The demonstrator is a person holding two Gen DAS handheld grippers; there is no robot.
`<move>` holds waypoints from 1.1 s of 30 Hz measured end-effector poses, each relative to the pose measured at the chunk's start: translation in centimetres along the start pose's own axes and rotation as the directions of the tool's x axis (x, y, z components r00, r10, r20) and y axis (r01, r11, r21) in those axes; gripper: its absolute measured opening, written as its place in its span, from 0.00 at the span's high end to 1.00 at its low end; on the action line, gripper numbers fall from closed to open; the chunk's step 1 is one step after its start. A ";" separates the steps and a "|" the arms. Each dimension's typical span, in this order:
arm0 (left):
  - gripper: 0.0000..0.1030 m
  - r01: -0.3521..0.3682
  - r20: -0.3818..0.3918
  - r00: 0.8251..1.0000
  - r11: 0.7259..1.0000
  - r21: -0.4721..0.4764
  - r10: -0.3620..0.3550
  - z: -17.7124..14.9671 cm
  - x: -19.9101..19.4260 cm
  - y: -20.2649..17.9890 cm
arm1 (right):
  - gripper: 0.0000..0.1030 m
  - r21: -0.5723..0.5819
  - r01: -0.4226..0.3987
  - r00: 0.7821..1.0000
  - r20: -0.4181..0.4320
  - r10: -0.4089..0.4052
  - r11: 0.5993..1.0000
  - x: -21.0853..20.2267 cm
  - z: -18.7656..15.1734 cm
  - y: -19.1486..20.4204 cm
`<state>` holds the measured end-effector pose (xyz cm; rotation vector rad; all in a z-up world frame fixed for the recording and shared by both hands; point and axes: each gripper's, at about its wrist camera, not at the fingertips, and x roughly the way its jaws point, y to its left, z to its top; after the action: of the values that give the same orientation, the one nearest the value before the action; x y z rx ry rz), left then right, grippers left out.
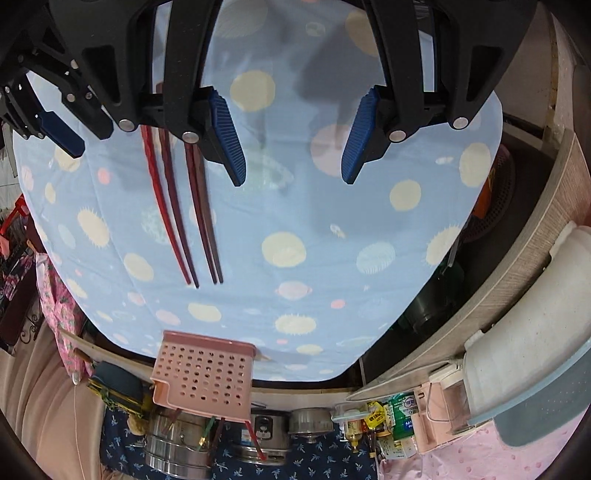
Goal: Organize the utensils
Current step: 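Move both open tools back over the remaining red chopsticks, then grasp a red chopstick with the right tool while the left tool grasps a dark chopstick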
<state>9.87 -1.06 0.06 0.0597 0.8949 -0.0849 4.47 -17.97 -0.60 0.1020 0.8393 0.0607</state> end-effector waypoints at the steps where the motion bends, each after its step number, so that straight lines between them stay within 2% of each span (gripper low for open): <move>1: 0.50 0.001 -0.005 1.000 1.000 0.004 -0.001 -0.3 0.0 0.0 | 0.61 -0.001 -0.004 1.000 -0.009 0.004 1.000 0.2 -0.4 0.1; 10: 0.50 0.016 -0.043 0.999 0.999 0.032 -0.015 -2.4 0.4 -0.6 | 0.61 -0.021 -0.034 0.998 -0.056 0.033 0.999 1.7 -2.3 1.8; 20: 0.43 0.028 -0.059 0.998 0.999 0.046 -0.025 -3.3 0.8 -0.8 | 0.78 -0.009 -0.024 0.997 -0.078 0.024 1.000 2.7 -2.7 1.5; 25: 0.43 0.049 -0.070 0.997 0.997 0.057 -0.045 -3.7 1.0 -1.4 | 0.93 0.014 0.001 0.997 -0.075 0.000 1.000 2.7 -2.7 0.8; 33: 0.42 0.109 -0.091 0.991 0.991 0.082 -0.101 -4.3 1.2 -3.1 | 0.93 0.065 0.016 0.998 -0.069 -0.011 0.998 2.1 -3.1 -0.6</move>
<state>6.96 -3.85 -3.60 0.0982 0.9813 -0.2210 3.56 -18.16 -4.28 0.1568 0.9112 0.0240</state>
